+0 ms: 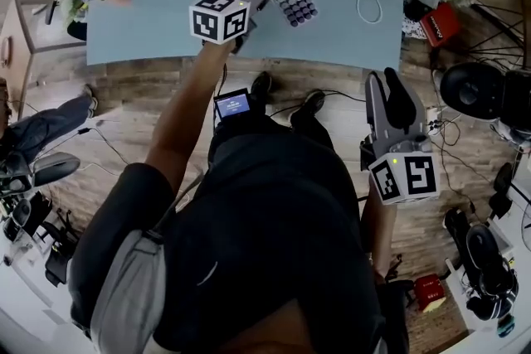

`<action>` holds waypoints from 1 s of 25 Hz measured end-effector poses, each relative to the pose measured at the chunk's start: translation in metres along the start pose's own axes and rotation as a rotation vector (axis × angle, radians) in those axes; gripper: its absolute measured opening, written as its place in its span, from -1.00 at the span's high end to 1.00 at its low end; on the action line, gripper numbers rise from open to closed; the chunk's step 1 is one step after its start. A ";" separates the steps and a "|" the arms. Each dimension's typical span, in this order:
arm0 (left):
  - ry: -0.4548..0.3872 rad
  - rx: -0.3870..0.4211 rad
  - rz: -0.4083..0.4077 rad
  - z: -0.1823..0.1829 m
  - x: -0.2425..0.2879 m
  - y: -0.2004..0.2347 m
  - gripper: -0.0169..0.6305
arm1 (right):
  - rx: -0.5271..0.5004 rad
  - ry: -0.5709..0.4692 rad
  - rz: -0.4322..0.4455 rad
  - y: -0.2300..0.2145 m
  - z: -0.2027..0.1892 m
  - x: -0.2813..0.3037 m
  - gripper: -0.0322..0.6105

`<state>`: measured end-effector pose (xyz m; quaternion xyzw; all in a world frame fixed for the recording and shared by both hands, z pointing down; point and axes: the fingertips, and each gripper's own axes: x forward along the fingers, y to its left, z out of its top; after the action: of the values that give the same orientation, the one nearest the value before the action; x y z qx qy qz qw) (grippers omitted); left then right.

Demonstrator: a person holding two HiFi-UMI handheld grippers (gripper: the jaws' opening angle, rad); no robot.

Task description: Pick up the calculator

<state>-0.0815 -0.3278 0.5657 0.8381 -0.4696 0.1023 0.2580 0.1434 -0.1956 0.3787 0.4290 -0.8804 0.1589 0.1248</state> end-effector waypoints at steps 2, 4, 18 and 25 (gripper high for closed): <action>-0.015 0.014 -0.009 0.010 -0.012 -0.003 0.50 | -0.016 -0.025 -0.006 0.004 0.009 -0.003 0.59; -0.035 0.026 -0.019 0.021 -0.024 -0.006 0.50 | -0.033 -0.046 -0.012 0.008 0.016 -0.006 0.59; -0.163 0.093 -0.053 0.085 -0.096 -0.014 0.50 | -0.098 -0.115 -0.080 0.030 0.041 -0.013 0.59; -0.188 0.106 -0.068 0.096 -0.117 -0.013 0.50 | -0.100 -0.137 -0.088 0.041 0.048 -0.009 0.59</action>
<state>-0.1407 -0.2873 0.4313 0.8719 -0.4569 0.0392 0.1716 0.1125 -0.1837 0.3243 0.4706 -0.8739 0.0795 0.0923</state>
